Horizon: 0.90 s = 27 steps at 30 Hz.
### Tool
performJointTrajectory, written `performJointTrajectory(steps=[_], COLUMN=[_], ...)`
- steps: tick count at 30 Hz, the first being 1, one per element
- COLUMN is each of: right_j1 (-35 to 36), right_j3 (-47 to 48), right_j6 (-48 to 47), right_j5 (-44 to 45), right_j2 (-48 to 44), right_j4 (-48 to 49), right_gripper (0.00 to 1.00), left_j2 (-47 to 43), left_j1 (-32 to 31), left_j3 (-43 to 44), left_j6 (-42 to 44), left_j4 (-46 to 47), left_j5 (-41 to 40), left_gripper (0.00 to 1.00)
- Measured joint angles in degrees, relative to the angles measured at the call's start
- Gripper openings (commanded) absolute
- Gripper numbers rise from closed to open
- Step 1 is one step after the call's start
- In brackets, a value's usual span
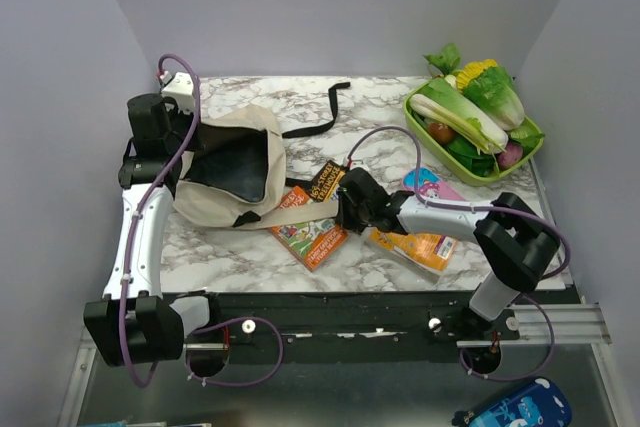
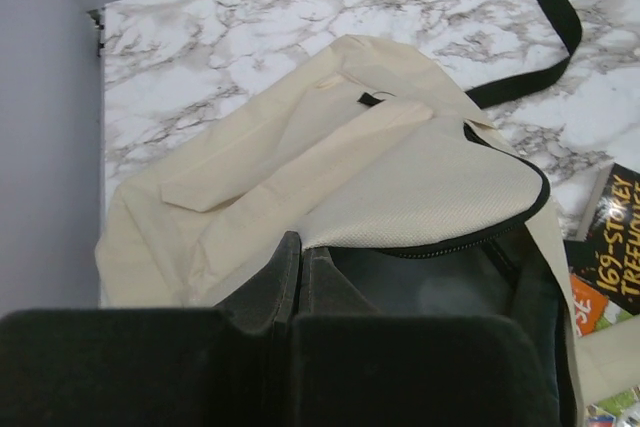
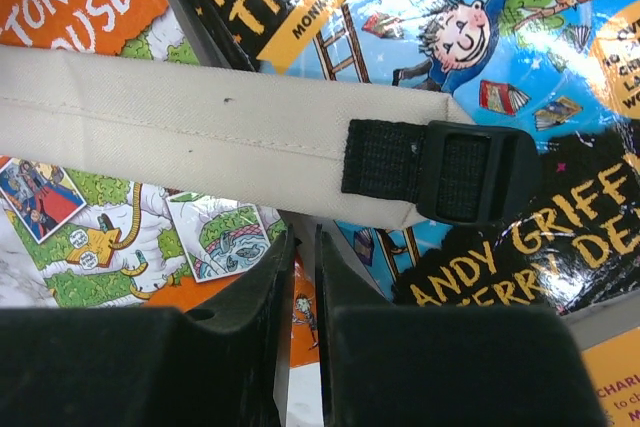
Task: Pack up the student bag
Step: Move the book to the center of the board.
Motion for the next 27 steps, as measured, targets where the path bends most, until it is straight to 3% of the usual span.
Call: performJointTrajectory(steps=[4,9,16,19,27], right_j1=[0.8,3.0,4.6,4.6,4.6], right_j3=[-0.8,-1.9,-0.5,4.1,8.4], right_j6=[0.8,3.1,3.3,2.3,1.6], right_j5=[-0.9,-2.9,-4.8,-4.7,-4.9], right_j2=[-0.7,-1.9,-7.8,-7.8,-2.3], right_j4=[-0.3,-1.2,-16.2,-20.5,-19.1], right_gripper=[0.21,0.29,0.36,0.5,0.56], left_j2=[0.0,1.4,2.3,2.3,2.3], left_j1=[-0.1,-1.5,-2.2,-2.2,-2.2], left_j3=[-0.4,-1.9,-3.8,-3.8,-3.9], left_j6=[0.9,8.2,18.9,21.7,24.9], left_j4=[-2.6,-8.5,-17.5,-20.0,-22.4], left_j5=[6.9,16.0,21.0,21.8,22.5], left_gripper=[0.0,0.0,0.0,0.0,0.0])
